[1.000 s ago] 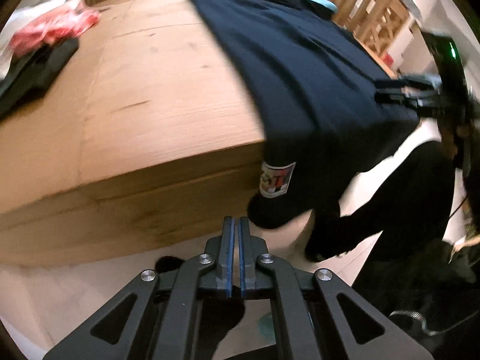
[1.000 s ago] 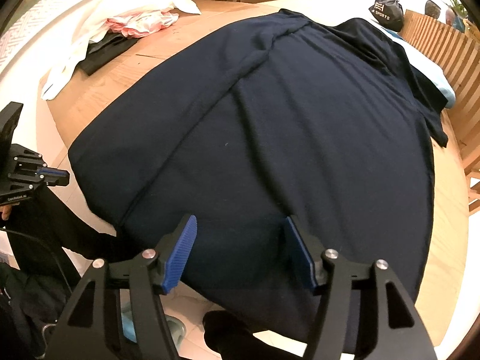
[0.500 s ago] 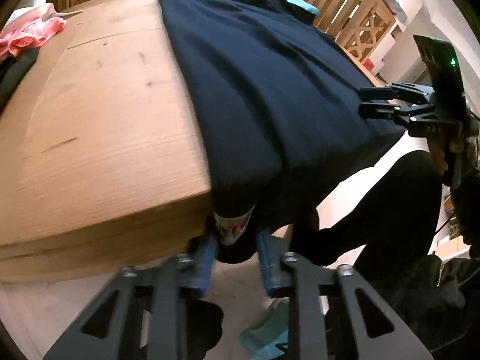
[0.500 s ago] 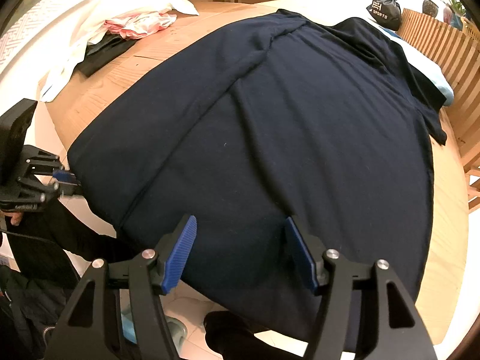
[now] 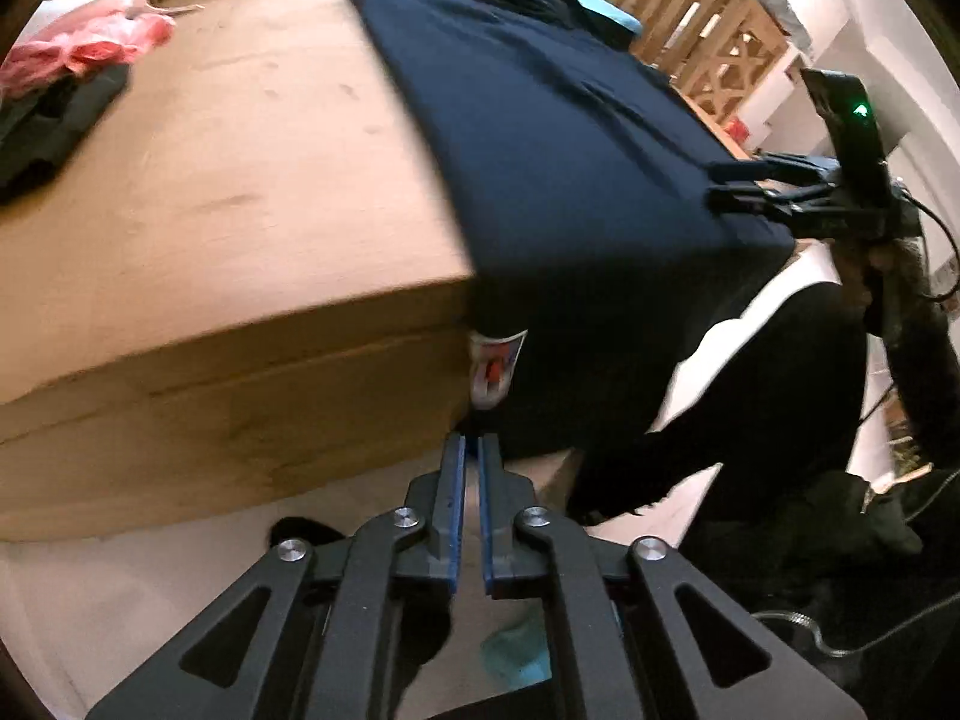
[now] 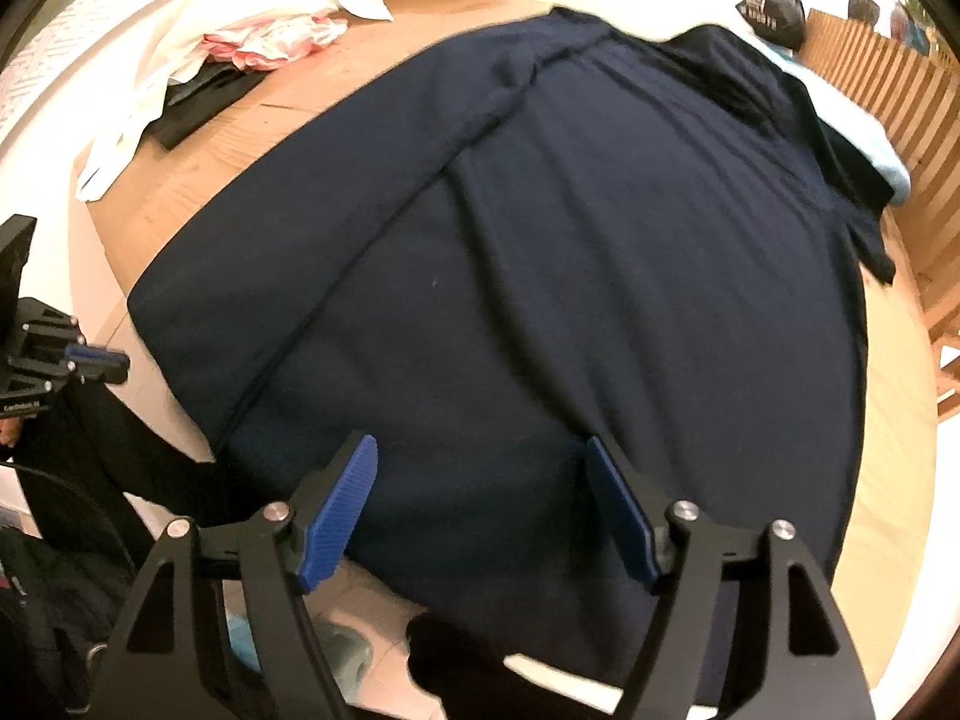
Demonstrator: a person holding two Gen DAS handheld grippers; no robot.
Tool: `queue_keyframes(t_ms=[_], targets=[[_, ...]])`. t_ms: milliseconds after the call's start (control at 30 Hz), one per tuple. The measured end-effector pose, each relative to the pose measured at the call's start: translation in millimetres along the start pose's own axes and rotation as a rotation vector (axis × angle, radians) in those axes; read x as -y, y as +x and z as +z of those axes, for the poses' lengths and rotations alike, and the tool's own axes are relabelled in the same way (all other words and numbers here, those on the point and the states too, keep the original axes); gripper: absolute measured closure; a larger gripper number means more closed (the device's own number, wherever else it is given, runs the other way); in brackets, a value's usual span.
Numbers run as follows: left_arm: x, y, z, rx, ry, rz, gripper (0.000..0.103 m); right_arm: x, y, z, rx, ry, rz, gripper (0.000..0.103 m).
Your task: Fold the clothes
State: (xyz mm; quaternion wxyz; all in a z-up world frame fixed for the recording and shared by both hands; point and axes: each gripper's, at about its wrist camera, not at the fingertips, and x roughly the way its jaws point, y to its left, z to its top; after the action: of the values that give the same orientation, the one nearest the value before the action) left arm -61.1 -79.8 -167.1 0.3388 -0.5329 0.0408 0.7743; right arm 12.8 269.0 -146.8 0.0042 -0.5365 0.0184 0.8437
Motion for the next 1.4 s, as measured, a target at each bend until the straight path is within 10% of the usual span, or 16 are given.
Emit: queue_keyframes(t_ms=[233,633,933,1167,1400], targets=[[44.0,-25.3,44.7,0.066,0.188,-0.015,0.072,14.2,-26.0,33.7,0.131,0.039,0.035,0.055],[61.7,30.3,109.5,-0.096,0.321,-0.007,0.069,90.8,8.7,41.4,-0.028,0.163,-0.070,0.056],[81.8,6.6,119.3,-0.045,0.315,0.008,0.063,215.5,-68.7,7.5,0.182,0.518,-0.072,0.055],[162.9,33.3,124.9,-0.039,0.414,-0.173,0.057,248.6,-72.7,-30.8,0.180,0.606,-0.055,0.055],[200.3,60.7,147.6,-0.069,0.509,-0.164,0.057,297.5,-54.9,20.3,0.258,0.626,-0.157,0.054]])
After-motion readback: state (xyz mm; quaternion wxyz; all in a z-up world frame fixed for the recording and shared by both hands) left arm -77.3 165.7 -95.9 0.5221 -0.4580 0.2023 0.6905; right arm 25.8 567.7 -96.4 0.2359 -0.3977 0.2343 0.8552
